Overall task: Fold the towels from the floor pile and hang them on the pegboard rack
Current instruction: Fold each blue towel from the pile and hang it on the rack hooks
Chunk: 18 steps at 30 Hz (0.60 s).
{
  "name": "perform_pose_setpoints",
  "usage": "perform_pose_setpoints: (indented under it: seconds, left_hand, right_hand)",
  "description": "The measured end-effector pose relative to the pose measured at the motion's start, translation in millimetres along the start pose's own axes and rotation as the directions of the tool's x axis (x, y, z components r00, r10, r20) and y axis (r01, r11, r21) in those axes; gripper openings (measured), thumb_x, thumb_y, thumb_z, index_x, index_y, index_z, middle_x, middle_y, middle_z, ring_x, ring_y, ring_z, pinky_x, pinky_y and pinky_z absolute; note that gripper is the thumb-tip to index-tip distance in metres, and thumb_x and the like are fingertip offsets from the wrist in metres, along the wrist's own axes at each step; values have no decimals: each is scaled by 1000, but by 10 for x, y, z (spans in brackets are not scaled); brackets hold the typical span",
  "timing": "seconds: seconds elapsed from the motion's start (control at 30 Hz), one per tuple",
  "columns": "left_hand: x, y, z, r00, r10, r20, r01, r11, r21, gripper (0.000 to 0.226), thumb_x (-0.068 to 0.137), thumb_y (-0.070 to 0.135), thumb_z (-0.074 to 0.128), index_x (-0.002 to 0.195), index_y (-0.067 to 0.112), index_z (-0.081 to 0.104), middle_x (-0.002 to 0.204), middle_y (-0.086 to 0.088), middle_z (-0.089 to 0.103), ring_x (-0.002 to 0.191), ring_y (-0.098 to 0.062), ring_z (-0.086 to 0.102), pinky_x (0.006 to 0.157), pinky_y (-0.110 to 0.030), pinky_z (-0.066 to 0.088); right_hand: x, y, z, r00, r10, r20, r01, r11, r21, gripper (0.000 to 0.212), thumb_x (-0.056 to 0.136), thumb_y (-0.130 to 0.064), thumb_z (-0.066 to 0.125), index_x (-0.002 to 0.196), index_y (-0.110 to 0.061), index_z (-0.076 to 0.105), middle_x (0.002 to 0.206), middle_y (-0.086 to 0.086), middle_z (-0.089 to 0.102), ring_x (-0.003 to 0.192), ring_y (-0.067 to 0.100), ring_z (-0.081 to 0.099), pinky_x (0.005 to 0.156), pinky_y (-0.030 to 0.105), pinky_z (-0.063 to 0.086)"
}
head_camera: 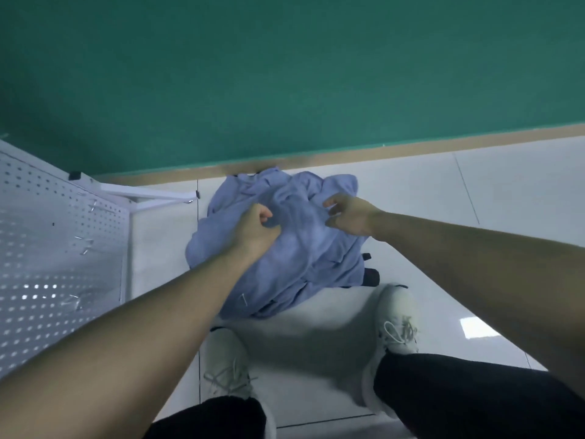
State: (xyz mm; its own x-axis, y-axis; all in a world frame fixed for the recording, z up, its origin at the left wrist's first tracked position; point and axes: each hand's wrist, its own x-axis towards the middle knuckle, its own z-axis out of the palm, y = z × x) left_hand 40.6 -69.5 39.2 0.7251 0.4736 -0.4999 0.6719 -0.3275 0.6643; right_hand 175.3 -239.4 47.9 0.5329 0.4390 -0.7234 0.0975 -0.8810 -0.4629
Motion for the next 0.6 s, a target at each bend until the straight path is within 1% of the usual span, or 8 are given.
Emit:
perform_pose_setpoints:
  seconds: [0.07,0.17,0.27,0.3,0.37,0.43,0.53,0.6]
  left_hand:
    - [181,-173,108,1000,-22,17,21,999,33,23,88,22,70,103,18,52,101,3,58,96,-18,56,81,-26,38]
    - [367,-385,246,999,-14,36,13,999,46,21,88,21,70,102,19,54,99,4,57,97,-21,58,81,-28,39]
    - [446,-556,380,995,1,98,-12,994,111,33,93,17,65,123,13,54,110,4,49,103,-16,48,84,-27,37]
    - [465,-598,409,994,4,112,-17,993,118,37,94,18,64,128,12,52,113,3,47,104,-15,46,85,-26,35]
    - [486,-634,444,992,-1,127,-16,991,132,42,96,19,63,135,12,49,116,5,44,105,-12,42,86,-23,32]
    - [489,-639,455,991,-4,132,-16,988,152,47,96,21,63,140,14,48,118,7,42,105,-10,40,86,-22,31]
    - [454,-597,416,988,-10,155,-14,988,152,50,95,23,64,141,14,46,118,7,42,105,-10,41,88,-23,32]
    - [417,-509,347,986,-4,169,-21,989,146,52,95,23,65,142,15,44,117,7,43,104,-11,43,88,-25,35]
  right_hand:
    - [232,32,128,1000,13,0,-13,999,-37,60,95,-27,64,149,-23,38,144,3,52,126,25,53,106,36,45]
    - [530,34,294,1000,4,-21,-6,998,-64,65,94,-27,65,150,-17,33,144,9,50,126,30,51,106,40,43]
    - [774,56,399,998,48,-43,-50,998,-48,65,92,-28,67,146,-12,35,137,14,53,121,34,55,103,43,46]
    - [822,67,423,997,64,-49,-67,996,-61,60,91,-30,68,142,-12,41,130,13,57,116,33,57,98,40,49]
    - [867,87,456,997,55,-54,-62,989,-132,33,92,-30,65,119,-12,59,111,10,64,101,28,60,77,28,50]
    - [861,119,484,997,15,-70,-25,989,-144,13,93,-29,63,89,-19,58,89,3,61,86,23,55,59,23,40]
    - [782,120,465,993,-51,-109,43,996,-77,27,93,-31,64,76,-24,45,77,-3,52,80,21,51,67,28,39]
    - [672,42,362,989,-80,-124,77,997,-25,29,93,-35,63,74,-23,44,72,-4,49,74,18,48,63,26,37]
